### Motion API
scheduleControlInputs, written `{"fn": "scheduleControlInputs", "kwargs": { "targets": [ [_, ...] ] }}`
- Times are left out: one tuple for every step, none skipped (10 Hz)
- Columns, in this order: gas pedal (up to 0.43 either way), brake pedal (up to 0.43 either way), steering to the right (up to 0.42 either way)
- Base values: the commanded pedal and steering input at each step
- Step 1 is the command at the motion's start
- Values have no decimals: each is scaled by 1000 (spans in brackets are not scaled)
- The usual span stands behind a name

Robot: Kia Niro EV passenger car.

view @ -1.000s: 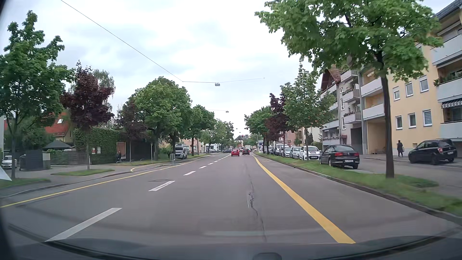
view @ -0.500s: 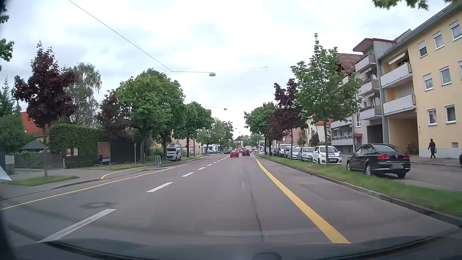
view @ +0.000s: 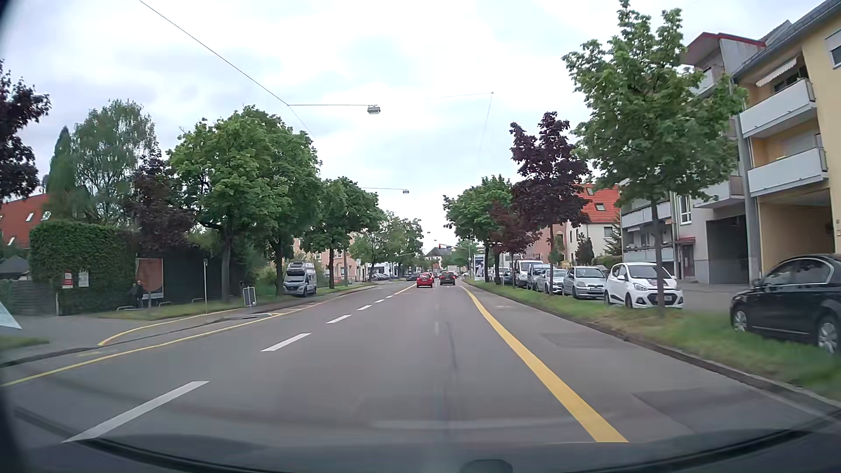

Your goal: Follow the waypoints while adhering to traffic rules and regulations

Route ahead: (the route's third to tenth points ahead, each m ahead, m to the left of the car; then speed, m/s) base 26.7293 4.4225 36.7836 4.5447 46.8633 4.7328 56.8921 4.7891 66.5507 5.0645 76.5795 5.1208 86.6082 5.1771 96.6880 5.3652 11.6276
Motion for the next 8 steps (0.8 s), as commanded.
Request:
{"fn": "scheduleControlInputs", "kwargs": {
  "targets": [
    [110, 0, -1],
    [110, 0, -1],
    [110, 0, -1],
    [110, 0, -1],
    [110, 0, -1],
    [98, 0, -1],
    [98, 0, -1],
    [87, 0, -1]
  ]
}}
